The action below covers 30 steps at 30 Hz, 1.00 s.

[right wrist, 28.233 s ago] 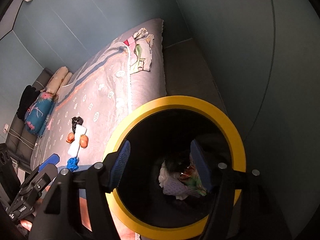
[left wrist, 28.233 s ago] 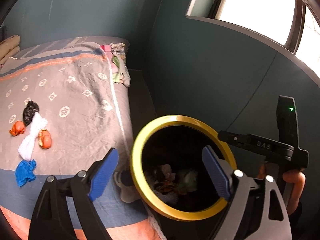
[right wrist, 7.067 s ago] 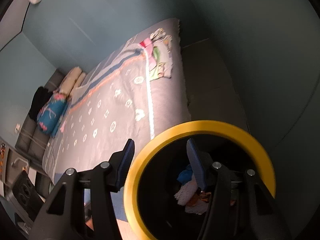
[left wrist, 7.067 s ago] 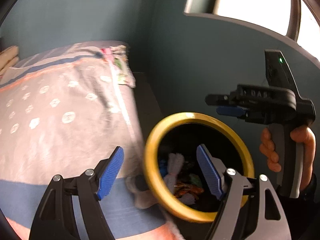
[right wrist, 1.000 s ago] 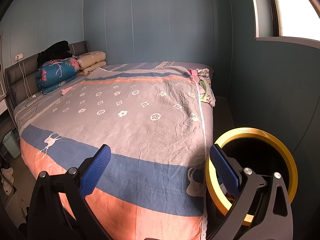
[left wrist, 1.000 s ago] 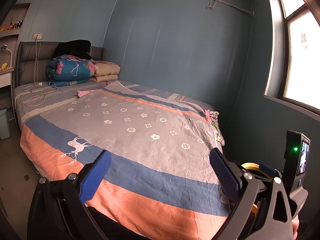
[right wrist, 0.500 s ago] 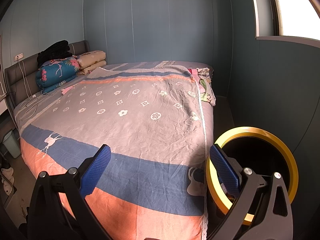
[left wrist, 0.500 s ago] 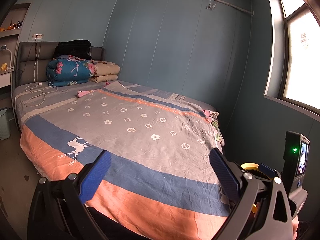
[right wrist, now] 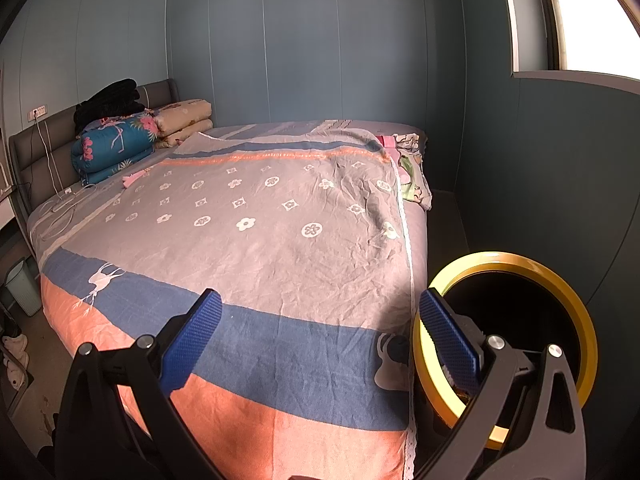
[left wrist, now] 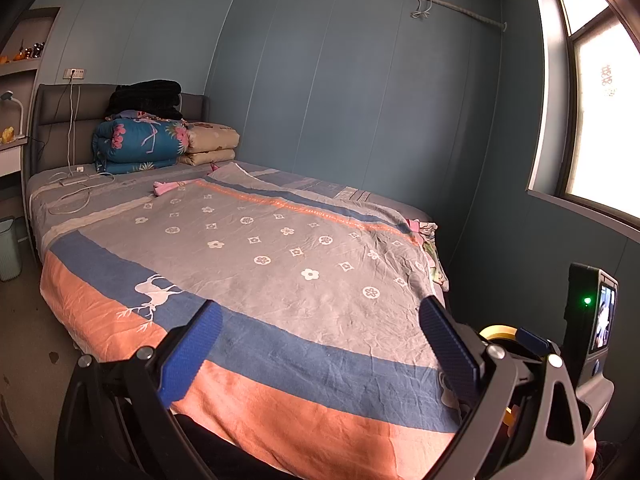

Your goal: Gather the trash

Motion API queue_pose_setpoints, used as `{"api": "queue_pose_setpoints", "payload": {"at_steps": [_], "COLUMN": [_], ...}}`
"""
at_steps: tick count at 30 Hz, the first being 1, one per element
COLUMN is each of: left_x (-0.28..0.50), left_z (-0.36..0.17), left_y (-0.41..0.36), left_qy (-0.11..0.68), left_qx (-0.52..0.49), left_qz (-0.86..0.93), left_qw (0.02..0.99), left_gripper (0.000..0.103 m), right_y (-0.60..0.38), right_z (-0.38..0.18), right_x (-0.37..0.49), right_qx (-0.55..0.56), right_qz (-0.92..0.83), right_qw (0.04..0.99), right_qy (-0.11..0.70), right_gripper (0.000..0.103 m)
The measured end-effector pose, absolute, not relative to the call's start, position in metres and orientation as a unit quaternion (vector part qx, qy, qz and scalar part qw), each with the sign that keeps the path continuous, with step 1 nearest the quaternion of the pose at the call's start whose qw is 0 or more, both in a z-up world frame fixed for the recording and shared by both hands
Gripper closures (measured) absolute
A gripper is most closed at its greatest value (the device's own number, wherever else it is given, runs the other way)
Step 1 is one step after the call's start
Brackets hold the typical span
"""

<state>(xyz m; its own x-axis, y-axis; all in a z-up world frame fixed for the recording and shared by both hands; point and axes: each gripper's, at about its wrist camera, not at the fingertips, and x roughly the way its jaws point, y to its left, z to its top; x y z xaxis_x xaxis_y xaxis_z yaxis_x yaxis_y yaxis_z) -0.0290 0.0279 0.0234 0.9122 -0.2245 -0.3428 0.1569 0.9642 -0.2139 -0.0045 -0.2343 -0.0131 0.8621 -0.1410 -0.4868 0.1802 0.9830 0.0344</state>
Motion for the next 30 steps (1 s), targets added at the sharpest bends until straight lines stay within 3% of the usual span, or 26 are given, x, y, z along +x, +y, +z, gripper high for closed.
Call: {"api": "queue_pose_setpoints", "payload": {"at_steps": [30], "left_x": [-0.0208], "left_z": [0.0161], "left_y": [0.0315], "left_qy": [0.202], "left_qx": [-0.099], "left_qz": [-0.101], "left_qw": [0.969], "left_gripper": [0.008], "right_y": [-0.2339], "right_z": [-0.0202], "right_x": [-0.0041], "right_qx": [0.041], "right_qz": [-0.082], "right_qw": [0.962], "right_qy": [0.257], "right_gripper": [0.008]}}
